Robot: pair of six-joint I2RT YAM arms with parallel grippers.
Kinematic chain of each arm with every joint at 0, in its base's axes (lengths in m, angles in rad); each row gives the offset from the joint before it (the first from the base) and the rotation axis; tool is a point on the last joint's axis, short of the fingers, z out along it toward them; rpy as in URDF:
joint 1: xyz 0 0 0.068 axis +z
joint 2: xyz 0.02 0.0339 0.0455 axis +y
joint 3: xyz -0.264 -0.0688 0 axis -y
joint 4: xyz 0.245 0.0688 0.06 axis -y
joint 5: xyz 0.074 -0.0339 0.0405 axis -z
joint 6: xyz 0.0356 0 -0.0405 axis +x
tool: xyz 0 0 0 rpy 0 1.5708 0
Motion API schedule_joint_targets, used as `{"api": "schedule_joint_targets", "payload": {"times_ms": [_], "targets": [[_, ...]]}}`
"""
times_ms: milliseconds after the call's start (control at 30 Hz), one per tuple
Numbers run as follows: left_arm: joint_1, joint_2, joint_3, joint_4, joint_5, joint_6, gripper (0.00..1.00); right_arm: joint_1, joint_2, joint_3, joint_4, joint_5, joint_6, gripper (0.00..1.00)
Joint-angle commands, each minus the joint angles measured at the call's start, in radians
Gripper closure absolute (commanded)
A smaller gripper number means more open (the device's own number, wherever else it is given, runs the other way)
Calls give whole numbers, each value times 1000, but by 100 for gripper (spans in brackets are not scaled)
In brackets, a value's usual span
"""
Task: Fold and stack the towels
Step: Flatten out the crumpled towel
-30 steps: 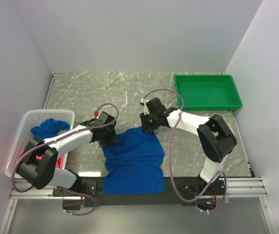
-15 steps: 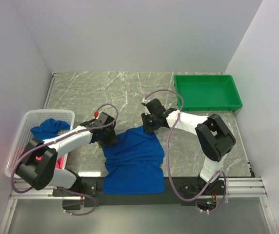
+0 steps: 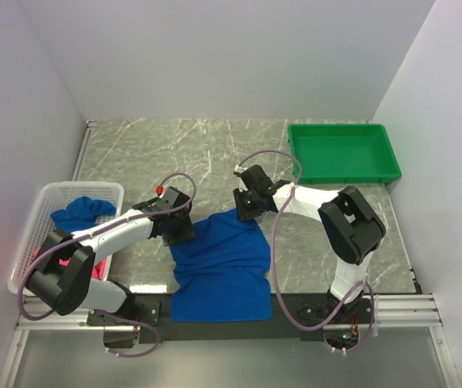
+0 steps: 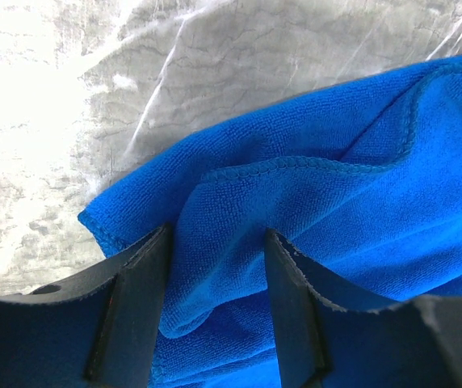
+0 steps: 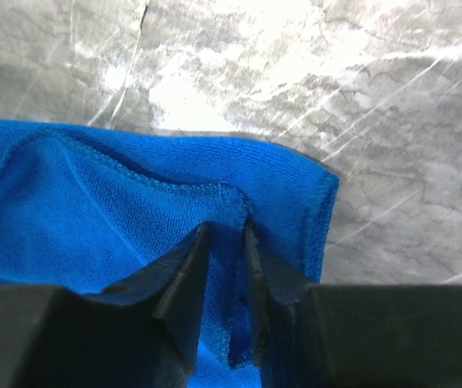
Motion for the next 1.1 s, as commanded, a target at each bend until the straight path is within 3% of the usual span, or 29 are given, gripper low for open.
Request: {"api": "schedule_joint_targets", "payload": {"times_ms": [0, 67, 167, 333, 800, 967, 1067], "targets": [[-6, -22, -11, 19, 8, -12, 45, 7, 6, -2, 29, 13, 0, 73], [-6, -21, -11, 19, 8, -15, 45, 11, -11, -2, 26, 13, -6, 84], [-8, -19, -10, 19, 8, -13, 45, 23, -37, 3, 15, 17, -16, 90], [-11, -12, -7, 21, 10, -13, 45, 38, -71, 21, -9, 31, -32, 96], [-17, -16, -10, 24, 10, -15, 45, 84, -66, 53, -26, 24, -29, 75], [-17, -7, -10, 30, 16, -15, 45, 93, -86, 55, -40, 24, -32, 62], [-20, -6, -10, 33, 17, -15, 45, 98, -91, 52, -43, 24, -31, 62]]}}
